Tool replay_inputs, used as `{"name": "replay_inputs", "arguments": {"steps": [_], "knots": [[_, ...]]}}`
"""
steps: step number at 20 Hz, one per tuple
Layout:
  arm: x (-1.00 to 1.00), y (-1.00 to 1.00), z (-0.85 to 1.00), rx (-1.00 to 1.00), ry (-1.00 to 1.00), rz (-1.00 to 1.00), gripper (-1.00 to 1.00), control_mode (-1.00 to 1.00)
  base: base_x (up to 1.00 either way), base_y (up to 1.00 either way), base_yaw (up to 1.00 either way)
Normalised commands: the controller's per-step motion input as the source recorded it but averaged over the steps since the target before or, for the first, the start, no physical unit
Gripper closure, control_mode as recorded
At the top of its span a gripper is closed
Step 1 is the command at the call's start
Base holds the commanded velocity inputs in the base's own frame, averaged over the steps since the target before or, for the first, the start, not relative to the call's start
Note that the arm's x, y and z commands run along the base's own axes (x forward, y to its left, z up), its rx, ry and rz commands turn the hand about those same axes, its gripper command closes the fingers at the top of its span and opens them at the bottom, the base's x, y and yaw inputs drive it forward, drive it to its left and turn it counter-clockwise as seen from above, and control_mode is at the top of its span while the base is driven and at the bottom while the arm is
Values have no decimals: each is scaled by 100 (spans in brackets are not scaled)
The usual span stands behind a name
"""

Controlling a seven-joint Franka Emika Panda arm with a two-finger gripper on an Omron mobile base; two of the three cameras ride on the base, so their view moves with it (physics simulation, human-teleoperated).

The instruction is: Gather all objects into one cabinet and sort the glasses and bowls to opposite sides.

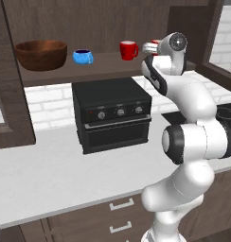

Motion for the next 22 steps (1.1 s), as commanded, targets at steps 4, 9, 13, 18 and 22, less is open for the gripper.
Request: {"name": "replay_inputs", "arguments": {"steps": [4, 9, 13, 18, 22], "knots": [[14, 0, -25, 0, -5, 0, 100, -100, 0, 0, 0], [15, 0, -9, 0, -1, 0, -100, -100, 0, 0, 0], [8, 0, 0, 0, 0, 0, -100, -100, 0, 0, 0], [-3, 0, 0, 0, 0, 0, -100, -100, 0, 0, 0], [-58, 6, 0, 0, -3, 0, -100, -100, 0, 0, 0]]}}
